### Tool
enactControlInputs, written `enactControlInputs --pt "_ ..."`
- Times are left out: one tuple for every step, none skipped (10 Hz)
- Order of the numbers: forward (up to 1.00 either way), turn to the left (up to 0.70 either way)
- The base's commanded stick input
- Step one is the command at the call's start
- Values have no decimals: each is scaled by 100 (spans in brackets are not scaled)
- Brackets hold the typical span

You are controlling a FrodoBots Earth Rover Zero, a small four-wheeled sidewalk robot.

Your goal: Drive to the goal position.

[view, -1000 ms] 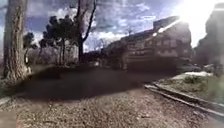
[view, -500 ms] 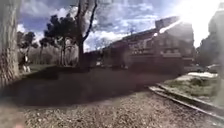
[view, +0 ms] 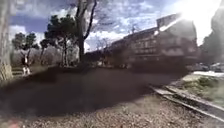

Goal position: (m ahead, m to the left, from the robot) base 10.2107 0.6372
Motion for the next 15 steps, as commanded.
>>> enactControlInputs --pt "70 0" --pt "70 0" --pt "70 0" --pt "70 0" --pt "70 0" --pt "70 0" --pt "70 0" --pt "70 0" --pt "70 0" --pt "70 0" --pt "70 0" --pt "70 0" --pt "70 0" --pt "70 0" --pt "70 0"
